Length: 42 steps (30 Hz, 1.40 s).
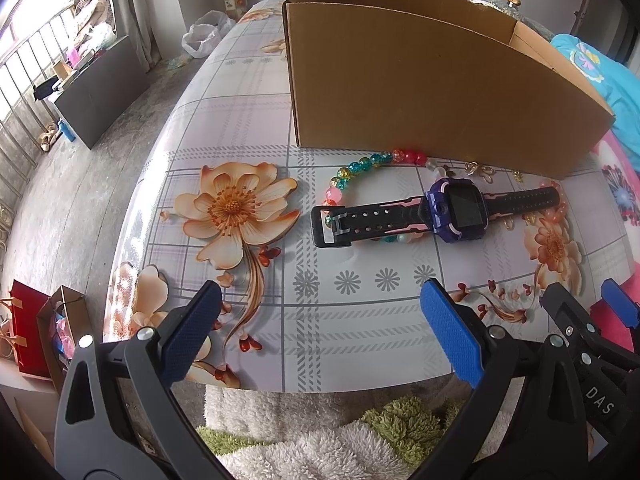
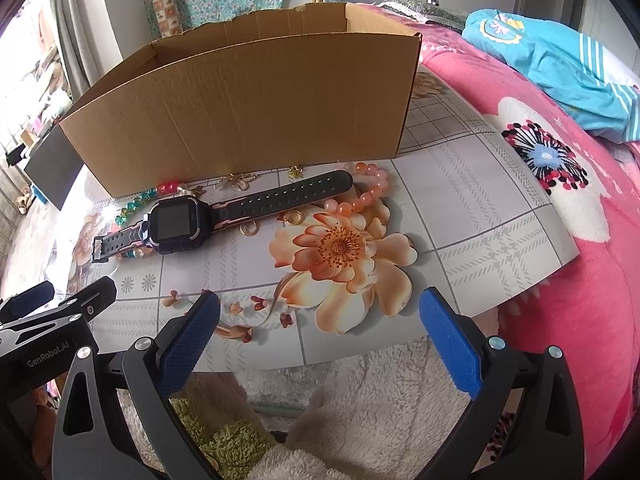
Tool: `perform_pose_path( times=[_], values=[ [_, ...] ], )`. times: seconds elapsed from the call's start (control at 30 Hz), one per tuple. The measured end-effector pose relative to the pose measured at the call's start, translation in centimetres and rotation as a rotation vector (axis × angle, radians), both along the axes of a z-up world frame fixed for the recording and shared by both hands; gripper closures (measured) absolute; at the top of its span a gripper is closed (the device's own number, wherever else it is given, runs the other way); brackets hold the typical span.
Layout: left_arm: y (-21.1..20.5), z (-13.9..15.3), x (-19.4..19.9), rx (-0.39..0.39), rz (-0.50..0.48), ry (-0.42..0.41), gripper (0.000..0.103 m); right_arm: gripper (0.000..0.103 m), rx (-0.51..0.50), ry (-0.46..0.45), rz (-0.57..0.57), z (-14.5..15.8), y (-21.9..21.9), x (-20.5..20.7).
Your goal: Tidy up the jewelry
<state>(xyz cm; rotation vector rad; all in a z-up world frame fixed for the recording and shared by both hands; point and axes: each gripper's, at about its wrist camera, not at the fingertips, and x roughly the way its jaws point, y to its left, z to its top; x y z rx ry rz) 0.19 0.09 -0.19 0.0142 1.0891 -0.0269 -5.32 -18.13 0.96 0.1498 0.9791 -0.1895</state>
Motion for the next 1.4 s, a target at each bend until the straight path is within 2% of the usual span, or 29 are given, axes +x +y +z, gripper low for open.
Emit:
perform_pose_path(
  times=[0.7,0.97,1.1,1.27,1.37,1.4],
  values=[
    [0.2,0.0,0.1,-0.001,0.002,0.002,0.007,0.006,0.003,0.0,-0.003,0.0,0.0,0.1],
    [1.4,-0.1,0.7,-0.029,-0.001,0.003,0.007,0.006,0.008,-0.017,-0.007,0.0,-0.5,0.1],
    [2.6,-0.1,0.7,-0.087,-0.023,-0.048,0.007,0.006,-0.032,-0.069,-0.003,1.0,-1.2,0.2],
    [4.5,0.4,0.7,-0.215,-0.127,-0.121,0.007,0.006,-0.018,-0.148,0.074,2.5,-1.0,1.1],
    [5.5,0.3,1.3,-0.298,-0.148,-0.106,0.007,0.006,0.022,-0.175,0.126,2.7,-0.2,2.0],
    [5.9,0.2,1.5,-0.336,-0.15,-0.099,0.007,0.01,0.034,-0.181,0.144,2.6,0.1,2.2]
  ],
)
